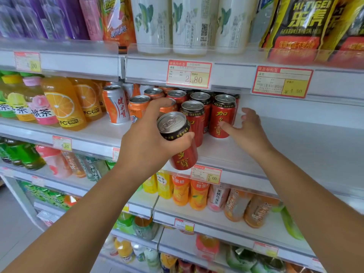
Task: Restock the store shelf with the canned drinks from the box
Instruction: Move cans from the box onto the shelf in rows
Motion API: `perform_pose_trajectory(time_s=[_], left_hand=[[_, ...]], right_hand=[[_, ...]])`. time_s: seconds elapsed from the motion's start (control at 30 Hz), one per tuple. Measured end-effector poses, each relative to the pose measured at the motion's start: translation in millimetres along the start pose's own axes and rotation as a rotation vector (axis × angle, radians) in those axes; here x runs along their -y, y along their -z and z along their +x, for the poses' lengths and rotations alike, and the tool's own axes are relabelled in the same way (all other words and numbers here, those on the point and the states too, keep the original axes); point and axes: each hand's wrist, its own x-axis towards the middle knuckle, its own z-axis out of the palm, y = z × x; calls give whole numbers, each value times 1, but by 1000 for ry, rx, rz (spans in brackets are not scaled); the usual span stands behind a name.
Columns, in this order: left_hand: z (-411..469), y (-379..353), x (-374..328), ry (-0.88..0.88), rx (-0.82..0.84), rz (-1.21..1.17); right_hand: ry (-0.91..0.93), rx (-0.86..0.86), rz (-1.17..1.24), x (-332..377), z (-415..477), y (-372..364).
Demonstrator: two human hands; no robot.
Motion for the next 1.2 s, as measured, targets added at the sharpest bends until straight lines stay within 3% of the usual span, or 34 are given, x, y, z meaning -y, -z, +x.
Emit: perform_pose_trajectory(time_s=[0.07, 0.17, 0.2, 0.37, 0.5, 0.63, 0.73, 0.9, 1.2], left_hand=[[3, -4, -5, -3, 7, -16], [7, -17, -15, -25, 17, -29], [8, -22, -19, -39, 14, -28], [17, -45, -27, -67, 63, -81], [12, -48, -2, -97, 171, -27], [-4, -55, 44, -201, 133, 301], [-11, -64, 68, -277, 84, 402], [-15, -73, 83, -301, 34, 329], [-16, -78, 91, -333, 26, 221]], right_hand=[[160, 11, 75, 13, -34, 8], [214, 423, 256, 37, -85, 14], [213, 491, 289, 40, -93, 12], [168, 152, 288, 36, -88, 0], [87, 32, 237, 22, -72, 4], [17, 7, 126, 12, -61, 0], [-6, 3, 83, 9, -54, -6], [1, -1, -15, 11, -38, -18], [-24, 27, 27, 9, -35, -22]])
